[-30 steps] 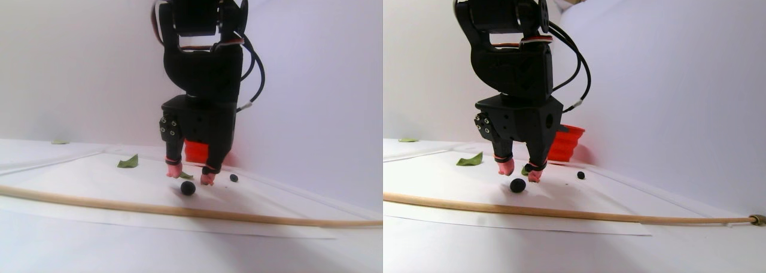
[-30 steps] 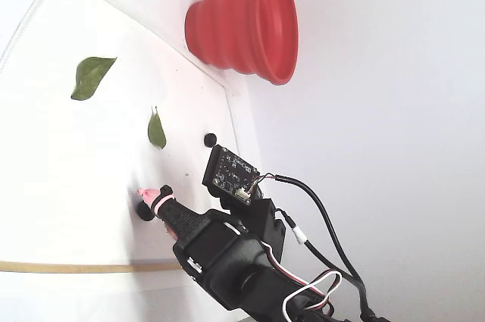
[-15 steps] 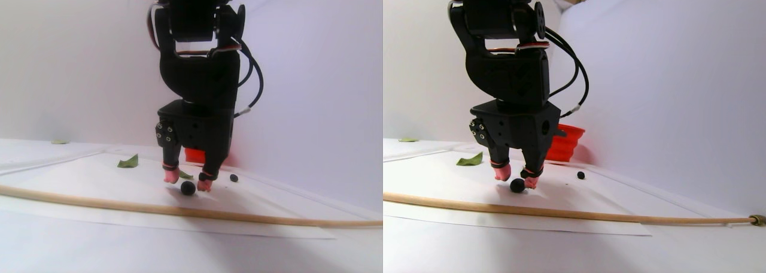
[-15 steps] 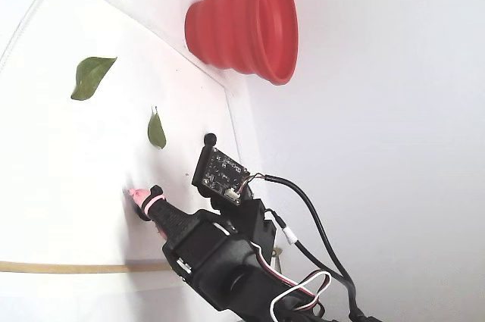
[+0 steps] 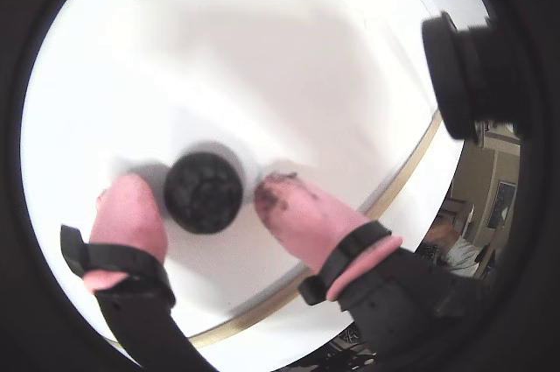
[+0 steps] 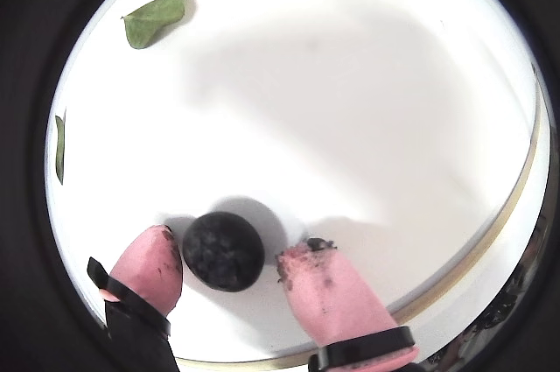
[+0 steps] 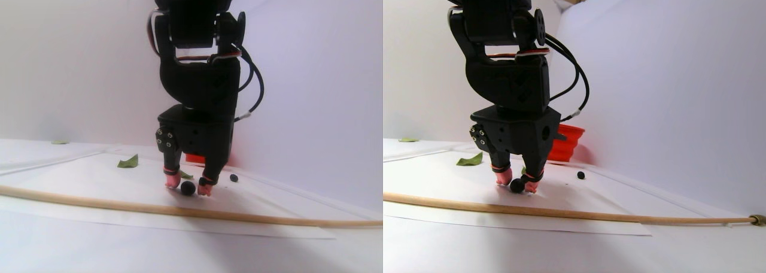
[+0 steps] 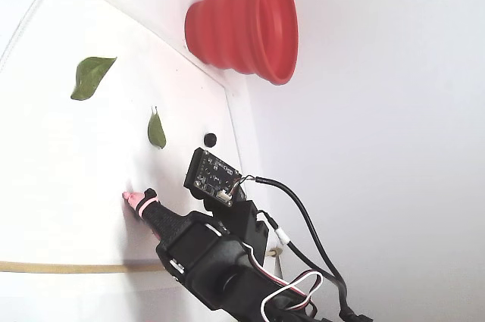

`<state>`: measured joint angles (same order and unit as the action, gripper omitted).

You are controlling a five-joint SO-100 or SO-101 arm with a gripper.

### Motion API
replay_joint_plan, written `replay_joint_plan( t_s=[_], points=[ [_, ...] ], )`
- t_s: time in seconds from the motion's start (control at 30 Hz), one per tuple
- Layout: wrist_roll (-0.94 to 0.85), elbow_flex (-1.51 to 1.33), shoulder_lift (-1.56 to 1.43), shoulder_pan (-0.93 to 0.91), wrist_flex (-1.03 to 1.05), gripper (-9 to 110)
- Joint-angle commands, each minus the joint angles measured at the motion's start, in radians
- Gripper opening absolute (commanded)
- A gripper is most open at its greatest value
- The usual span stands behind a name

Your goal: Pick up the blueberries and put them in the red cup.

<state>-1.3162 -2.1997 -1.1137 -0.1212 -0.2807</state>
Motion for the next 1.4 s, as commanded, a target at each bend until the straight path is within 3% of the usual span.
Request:
replay_joint_plan(
  t_s=[0.0,1.37],
  points=[
    [0.012,0.055,-0.014,-0.017,-0.023,22],
    [0.008,0.018,-0.029,-0.003,-0.043,14]
  ],
)
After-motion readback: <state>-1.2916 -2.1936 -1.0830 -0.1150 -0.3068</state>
